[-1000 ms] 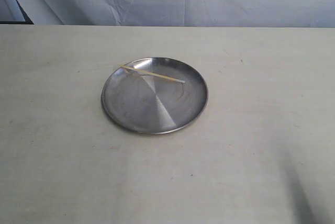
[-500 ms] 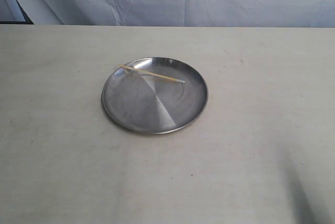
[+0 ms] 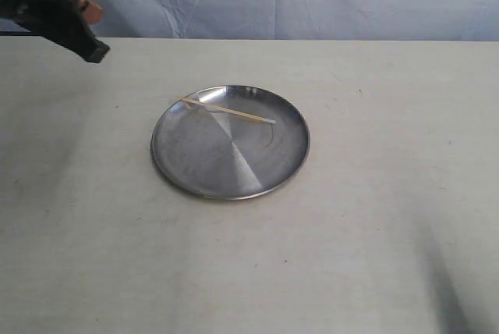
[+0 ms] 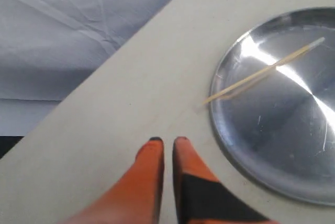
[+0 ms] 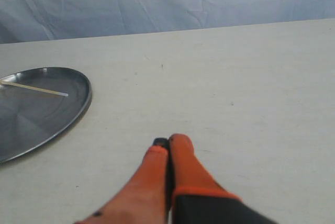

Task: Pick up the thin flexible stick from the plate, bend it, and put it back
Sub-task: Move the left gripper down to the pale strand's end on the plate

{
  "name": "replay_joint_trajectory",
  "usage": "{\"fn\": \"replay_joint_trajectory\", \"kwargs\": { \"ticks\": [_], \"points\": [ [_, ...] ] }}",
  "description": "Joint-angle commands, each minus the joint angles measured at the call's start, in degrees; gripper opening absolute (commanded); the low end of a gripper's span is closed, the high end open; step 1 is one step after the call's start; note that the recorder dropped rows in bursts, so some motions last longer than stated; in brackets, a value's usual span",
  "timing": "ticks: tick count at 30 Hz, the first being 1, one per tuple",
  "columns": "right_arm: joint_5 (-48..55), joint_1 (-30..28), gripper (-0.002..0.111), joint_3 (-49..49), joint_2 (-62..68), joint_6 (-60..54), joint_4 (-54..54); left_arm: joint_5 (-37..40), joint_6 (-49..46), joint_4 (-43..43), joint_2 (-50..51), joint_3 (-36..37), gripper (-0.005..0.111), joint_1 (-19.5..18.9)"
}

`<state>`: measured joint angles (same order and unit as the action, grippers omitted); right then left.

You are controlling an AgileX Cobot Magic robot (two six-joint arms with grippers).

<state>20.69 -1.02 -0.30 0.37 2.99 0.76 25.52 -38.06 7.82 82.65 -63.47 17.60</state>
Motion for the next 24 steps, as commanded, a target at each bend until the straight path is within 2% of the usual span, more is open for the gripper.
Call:
{"fn": "replay_joint_trajectory", "kwargs": {
  "ticks": [1, 4, 6, 7, 11, 16, 20, 24],
  "points": [
    [-0.5, -0.3, -0.001, 0.3, -0.4, -0.3, 0.0, 1.9, -9.8, 9.7, 11.4, -7.2, 0.021, 0.3],
    [-0.5, -0.3, -0.001, 0.3, -0.4, -0.3, 0.0, 5.2, -15.1, 16.0, 17.6, -13.6, 0.037, 0.3],
    [-0.5, -0.3, -0.001, 0.3, -0.4, -0.3, 0.0, 10.4, -13.1, 18.9, 21.8, -18.3, 0.043, 0.3],
    [-0.5, -0.3, -0.001, 0.3, -0.4, -0.3, 0.0, 12.3, -9.1, 20.7, 23.5, -20.8, 0.045, 0.3],
    [-0.5, -0.3, -0.001, 0.3, -0.4, -0.3, 0.0, 14.0, 6.8, 24.4, 30.3, -27.3, 0.045, 0.3],
    [-0.5, -0.3, -0.001, 0.3, -0.4, -0.3, 0.0, 17.4, 18.5, 26.8, 35.3, -30.9, 0.045, 0.3],
    [-0.5, -0.3, -0.001, 0.3, -0.4, -0.3, 0.0, 19.0, 24.8, 27.7, 39.5, -31.5, 0.045, 0.3],
    [-0.5, -0.3, -0.001, 0.3, -0.4, -0.3, 0.0, 21.2, 26.6, 34.7, 42.2, -31.5, 0.045, 0.3]
  ]
}}
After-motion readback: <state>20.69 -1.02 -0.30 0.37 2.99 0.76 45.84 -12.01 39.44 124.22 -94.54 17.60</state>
